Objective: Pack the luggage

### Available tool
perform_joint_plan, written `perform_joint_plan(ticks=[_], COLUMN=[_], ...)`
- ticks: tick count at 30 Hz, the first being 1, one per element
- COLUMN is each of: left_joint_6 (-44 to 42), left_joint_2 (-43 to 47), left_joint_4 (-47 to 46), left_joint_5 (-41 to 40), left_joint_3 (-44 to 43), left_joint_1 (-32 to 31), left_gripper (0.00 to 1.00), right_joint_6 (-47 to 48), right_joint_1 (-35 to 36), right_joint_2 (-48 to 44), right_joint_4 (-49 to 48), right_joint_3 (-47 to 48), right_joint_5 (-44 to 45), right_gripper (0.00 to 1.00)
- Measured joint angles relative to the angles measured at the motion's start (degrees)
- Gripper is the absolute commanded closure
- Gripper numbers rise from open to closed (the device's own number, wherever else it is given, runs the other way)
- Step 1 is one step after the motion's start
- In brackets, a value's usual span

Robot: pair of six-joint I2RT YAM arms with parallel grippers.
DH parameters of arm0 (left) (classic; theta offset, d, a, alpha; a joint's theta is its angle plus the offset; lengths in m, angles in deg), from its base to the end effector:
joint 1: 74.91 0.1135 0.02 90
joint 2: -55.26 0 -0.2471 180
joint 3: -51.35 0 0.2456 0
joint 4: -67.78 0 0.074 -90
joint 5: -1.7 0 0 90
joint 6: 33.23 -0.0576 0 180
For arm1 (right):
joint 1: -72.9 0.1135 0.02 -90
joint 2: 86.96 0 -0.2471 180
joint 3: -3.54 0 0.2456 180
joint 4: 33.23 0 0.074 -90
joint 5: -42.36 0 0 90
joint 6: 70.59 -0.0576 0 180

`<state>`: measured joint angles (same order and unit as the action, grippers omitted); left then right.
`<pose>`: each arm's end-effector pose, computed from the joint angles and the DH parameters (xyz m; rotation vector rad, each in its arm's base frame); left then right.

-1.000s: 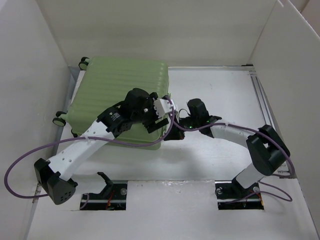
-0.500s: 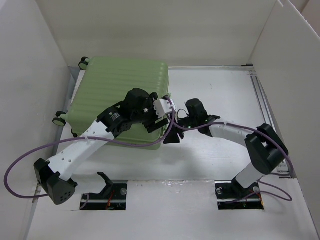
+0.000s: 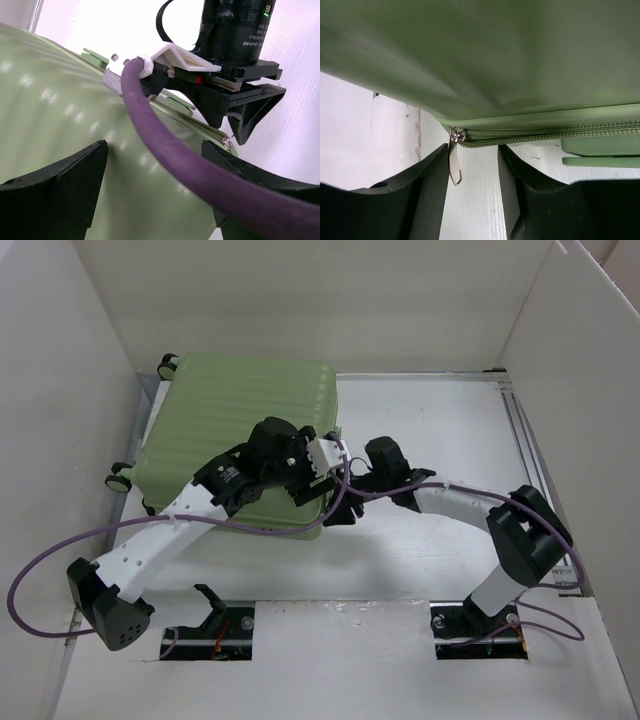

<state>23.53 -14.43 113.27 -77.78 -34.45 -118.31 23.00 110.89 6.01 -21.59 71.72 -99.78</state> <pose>0.1991 -0.2028 0.3493 1.3808 1.5661 -0.2991 0.2429 0.2474 0.1924 -1.2655 1.8302 1.3321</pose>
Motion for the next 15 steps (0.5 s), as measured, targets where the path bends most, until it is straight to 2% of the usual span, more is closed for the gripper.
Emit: perform_joint_plan(ticks=[1, 3, 4, 5, 9, 12, 15], left_joint_6=[0.0, -0.02, -0.15, -0.17, -0.79, -0.94, -1.7], left_joint_2=[0.04, 0.2, 0.31, 0.39, 1.01, 1.36, 1.55], left_joint_4=[-0.04, -0.17, -0.22, -0.22, -0.28, -0.66, -0.24], left_joint_5=[-0.02, 0.0, 0.0, 0.0, -0.66, -0.28, 0.46], left_joint_3=[0.07, 0.37, 0.39, 0.42, 0.68, 0.66, 0.74], left_joint_1=[0.0, 0.0, 0.0, 0.0, 0.04, 0.0, -0.31], left_gripper=[0.3, 0.31, 0.31, 0.33, 0.55, 1.0, 1.0], right_joint_6=[-0.26, -0.48, -0.66, -0.85, -2.21, -2.36, -2.34], right_joint_1=[0.09, 0.48, 0.63, 0.74, 1.46, 1.95, 2.64], right_joint_2=[0.04, 0.04, 0.04, 0.04, 0.0, -1.09, -3.13], right_joint_4=[0.04, 0.39, 0.42, 0.46, 1.64, 3.34, 6.62], right_joint_3=[0.09, 0.35, 0.37, 0.37, 0.61, 0.7, 0.72], right_joint_5=[0.22, 1.53, 2.27, 2.69, 2.36, 5.03, 9.33], right_gripper=[0.54, 0.64, 0.79, 0.85, 1.0, 1.0, 1.0])
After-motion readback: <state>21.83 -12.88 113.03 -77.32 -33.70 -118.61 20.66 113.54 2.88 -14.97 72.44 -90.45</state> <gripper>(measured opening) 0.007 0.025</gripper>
